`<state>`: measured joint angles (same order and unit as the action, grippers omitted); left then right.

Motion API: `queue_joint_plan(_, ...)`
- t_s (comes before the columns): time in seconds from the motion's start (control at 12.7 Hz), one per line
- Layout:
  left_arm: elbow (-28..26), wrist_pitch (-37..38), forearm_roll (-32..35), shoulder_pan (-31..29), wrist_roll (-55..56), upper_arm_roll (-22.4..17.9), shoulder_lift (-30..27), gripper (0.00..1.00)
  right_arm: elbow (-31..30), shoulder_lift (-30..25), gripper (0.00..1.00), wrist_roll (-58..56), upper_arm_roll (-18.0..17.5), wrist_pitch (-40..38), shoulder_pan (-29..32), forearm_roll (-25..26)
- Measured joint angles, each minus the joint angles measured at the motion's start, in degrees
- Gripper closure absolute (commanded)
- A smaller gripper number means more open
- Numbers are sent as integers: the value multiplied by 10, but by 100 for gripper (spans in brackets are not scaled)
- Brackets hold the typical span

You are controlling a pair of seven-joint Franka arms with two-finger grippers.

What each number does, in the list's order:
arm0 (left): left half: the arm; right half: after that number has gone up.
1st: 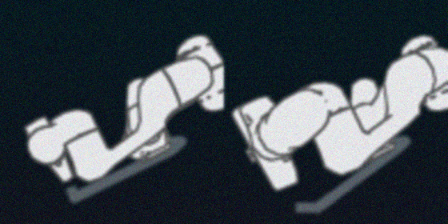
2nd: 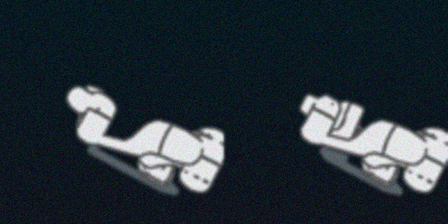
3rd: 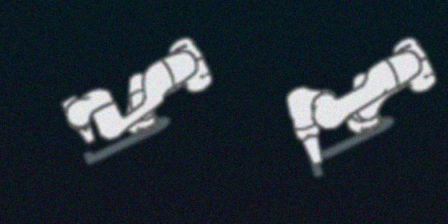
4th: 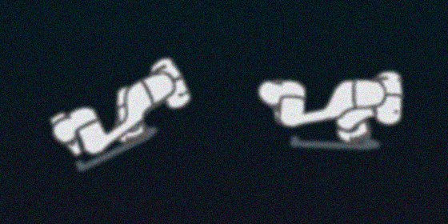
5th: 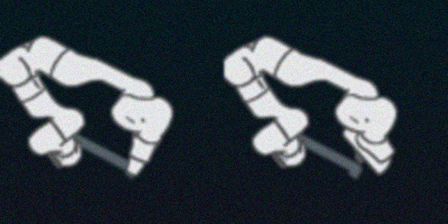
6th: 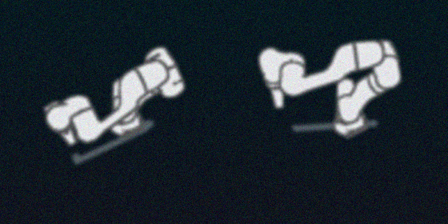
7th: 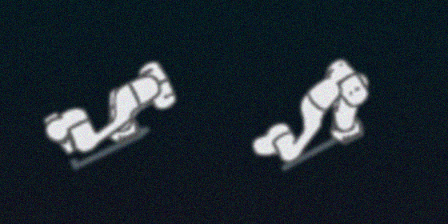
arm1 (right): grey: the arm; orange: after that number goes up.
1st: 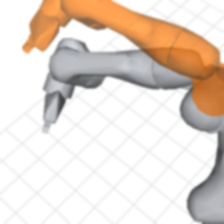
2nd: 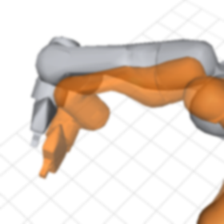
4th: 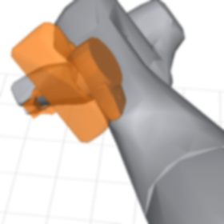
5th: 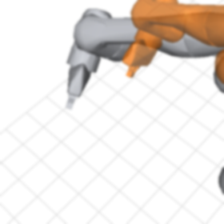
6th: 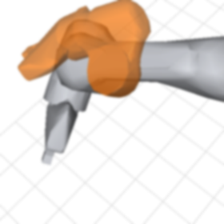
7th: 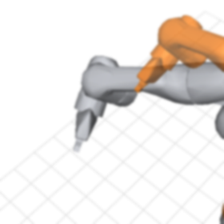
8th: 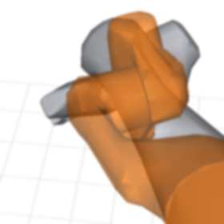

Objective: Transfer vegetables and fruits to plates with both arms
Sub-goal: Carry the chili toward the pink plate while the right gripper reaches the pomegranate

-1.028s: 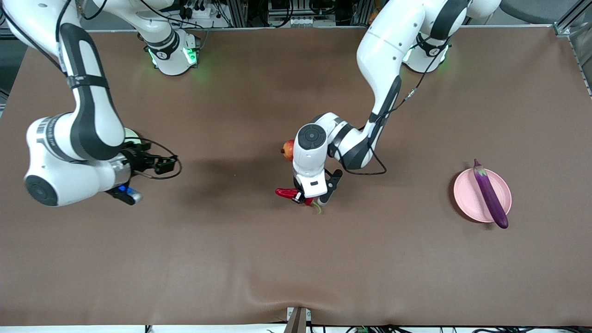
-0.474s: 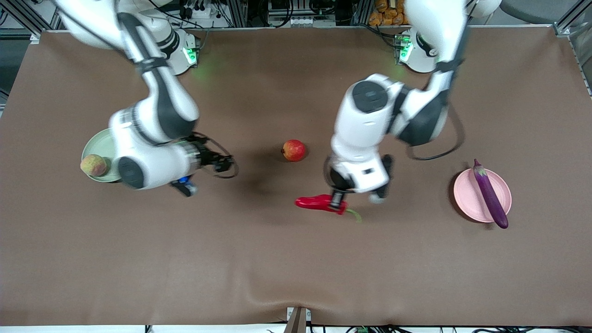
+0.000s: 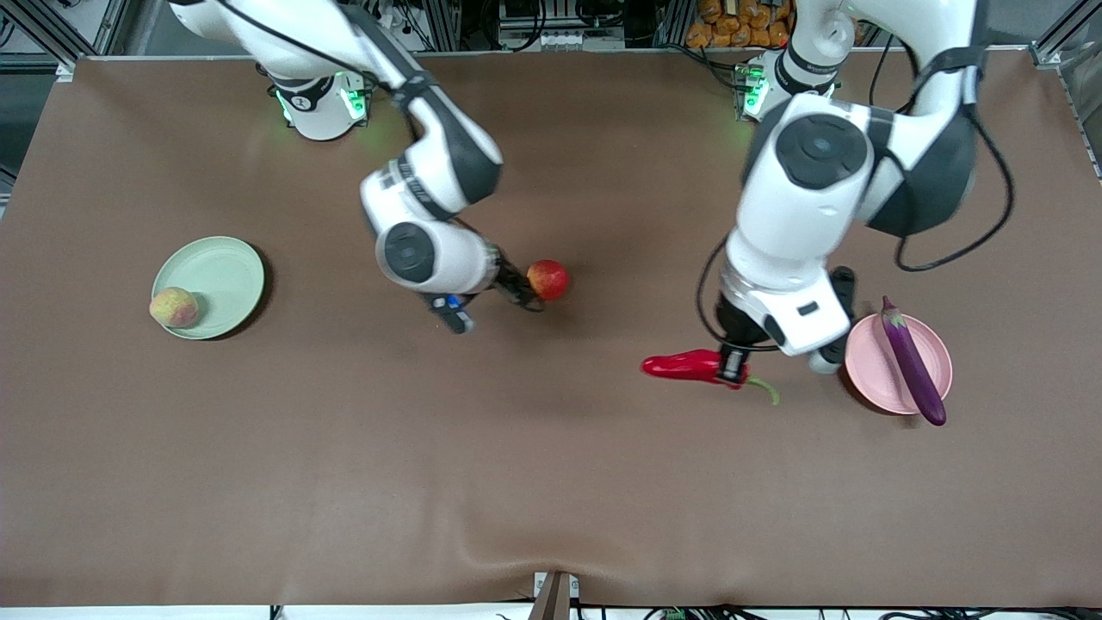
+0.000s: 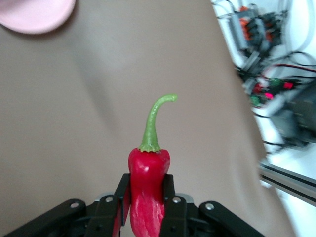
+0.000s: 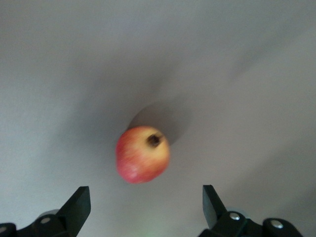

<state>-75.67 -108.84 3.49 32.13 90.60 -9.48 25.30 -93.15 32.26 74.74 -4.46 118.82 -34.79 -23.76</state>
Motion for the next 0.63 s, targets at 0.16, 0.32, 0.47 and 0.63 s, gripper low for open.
queue_joint_plan(0.16, -4, 39, 0, -42, -80, -1, 0, 99, -2, 44, 0, 35, 0, 81, -28, -2)
queue_joint_plan(0.32, -8, 73, 0, -93, -177, -1, 0, 99, -1, 71, 0, 39, 0, 105, -44, -2)
queue_joint_plan(0.47, -21, 107, 0, -134, -286, -1, -1, 99, -1, 73, 0, 44, 0, 102, -53, -2)
queue_joint_plan(0.63, -42, 121, 0, -167, -384, -1, -1, 99, -3, 73, 0, 45, 1, 98, -57, -2)
